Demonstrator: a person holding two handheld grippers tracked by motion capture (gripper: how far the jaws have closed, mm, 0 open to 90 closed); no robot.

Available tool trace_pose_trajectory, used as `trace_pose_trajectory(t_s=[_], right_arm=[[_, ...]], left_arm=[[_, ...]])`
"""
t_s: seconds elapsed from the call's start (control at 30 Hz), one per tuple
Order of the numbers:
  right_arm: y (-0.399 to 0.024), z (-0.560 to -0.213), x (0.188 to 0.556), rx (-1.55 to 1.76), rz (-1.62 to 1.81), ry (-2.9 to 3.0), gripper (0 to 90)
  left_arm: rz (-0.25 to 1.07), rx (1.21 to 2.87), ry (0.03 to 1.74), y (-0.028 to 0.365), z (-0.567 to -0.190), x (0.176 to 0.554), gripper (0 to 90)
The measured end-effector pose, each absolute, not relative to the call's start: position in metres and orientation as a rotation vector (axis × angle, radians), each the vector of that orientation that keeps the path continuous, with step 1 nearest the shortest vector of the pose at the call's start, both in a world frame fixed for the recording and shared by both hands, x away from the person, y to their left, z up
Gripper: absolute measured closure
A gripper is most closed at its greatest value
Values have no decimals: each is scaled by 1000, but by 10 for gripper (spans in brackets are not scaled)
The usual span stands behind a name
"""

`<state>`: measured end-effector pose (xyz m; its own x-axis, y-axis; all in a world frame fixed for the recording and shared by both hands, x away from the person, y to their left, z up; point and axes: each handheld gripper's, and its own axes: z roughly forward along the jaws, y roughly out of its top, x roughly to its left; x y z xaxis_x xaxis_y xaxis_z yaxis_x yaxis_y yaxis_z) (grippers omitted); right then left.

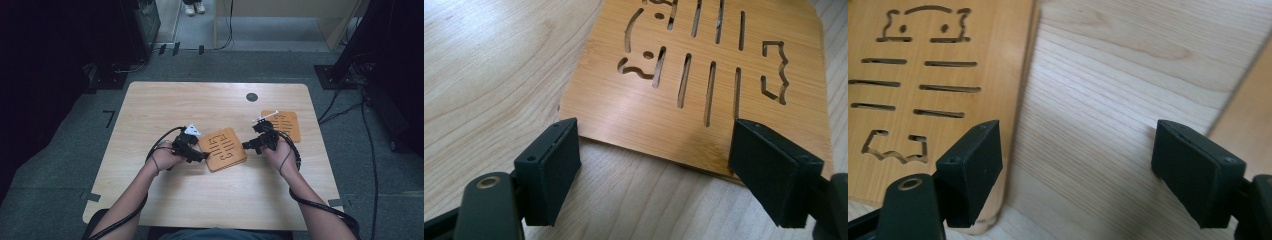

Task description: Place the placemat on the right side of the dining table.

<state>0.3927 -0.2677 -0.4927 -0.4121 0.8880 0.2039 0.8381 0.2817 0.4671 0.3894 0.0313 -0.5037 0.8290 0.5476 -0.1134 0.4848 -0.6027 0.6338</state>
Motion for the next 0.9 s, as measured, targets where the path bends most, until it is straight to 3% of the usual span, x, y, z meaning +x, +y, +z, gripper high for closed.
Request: trace_pose_trajectory(t_s=[0.4, 0.9], right_arm=[[-252, -510, 381, 1399, 882, 2408, 0], [-251, -514, 376, 1388, 943, 2358, 0]], left_arm=[[123, 2306, 734, 34, -506, 389, 182], [128, 2301, 730, 34, -507, 388, 180]])
